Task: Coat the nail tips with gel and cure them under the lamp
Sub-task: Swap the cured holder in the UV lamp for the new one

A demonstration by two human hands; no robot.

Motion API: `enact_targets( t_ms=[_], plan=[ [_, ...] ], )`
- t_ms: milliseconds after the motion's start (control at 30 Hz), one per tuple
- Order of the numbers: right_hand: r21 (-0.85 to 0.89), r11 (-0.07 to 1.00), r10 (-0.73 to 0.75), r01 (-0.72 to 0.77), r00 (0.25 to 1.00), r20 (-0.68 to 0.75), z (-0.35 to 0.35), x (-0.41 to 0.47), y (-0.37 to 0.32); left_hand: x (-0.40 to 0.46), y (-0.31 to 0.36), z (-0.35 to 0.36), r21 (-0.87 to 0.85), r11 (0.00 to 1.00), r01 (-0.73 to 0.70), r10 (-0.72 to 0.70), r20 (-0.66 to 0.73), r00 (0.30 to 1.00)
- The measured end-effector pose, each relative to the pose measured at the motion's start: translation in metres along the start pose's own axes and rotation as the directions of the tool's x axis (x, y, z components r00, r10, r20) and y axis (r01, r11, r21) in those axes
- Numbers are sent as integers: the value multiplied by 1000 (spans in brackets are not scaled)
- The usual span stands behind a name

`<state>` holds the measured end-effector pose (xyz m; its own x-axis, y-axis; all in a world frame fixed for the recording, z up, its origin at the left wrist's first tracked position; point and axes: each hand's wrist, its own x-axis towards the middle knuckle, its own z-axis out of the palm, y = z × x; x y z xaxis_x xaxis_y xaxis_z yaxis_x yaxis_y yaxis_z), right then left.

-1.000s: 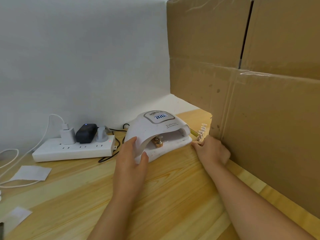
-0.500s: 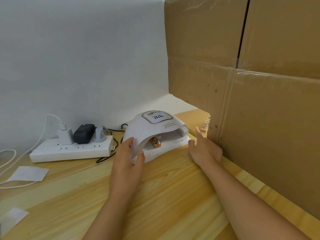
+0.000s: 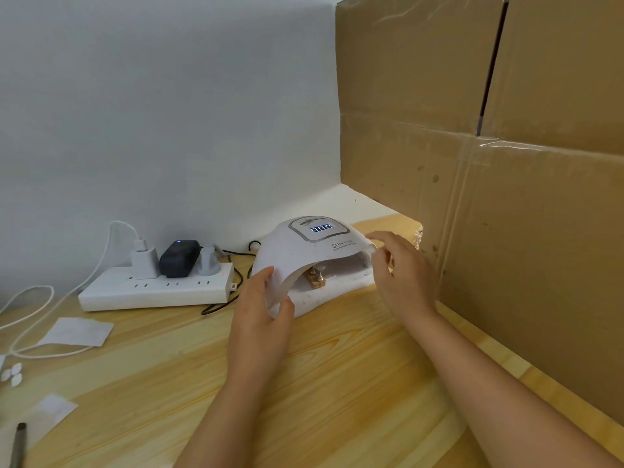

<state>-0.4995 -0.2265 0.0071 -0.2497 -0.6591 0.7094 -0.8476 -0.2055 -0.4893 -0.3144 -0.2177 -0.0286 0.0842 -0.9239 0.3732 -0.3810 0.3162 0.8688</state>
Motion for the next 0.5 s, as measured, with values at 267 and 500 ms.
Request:
enact_targets(
  t_ms=[267,500],
  plan=[
    [-67,997,9,31,846,533,21,62,-40,-2,1,-2,2,1000,9,-9,23,1000],
    [-191,979,70,71,765,641,27,73,-47,-2,3,-2,-28,999,27,-26,32,999]
  ],
)
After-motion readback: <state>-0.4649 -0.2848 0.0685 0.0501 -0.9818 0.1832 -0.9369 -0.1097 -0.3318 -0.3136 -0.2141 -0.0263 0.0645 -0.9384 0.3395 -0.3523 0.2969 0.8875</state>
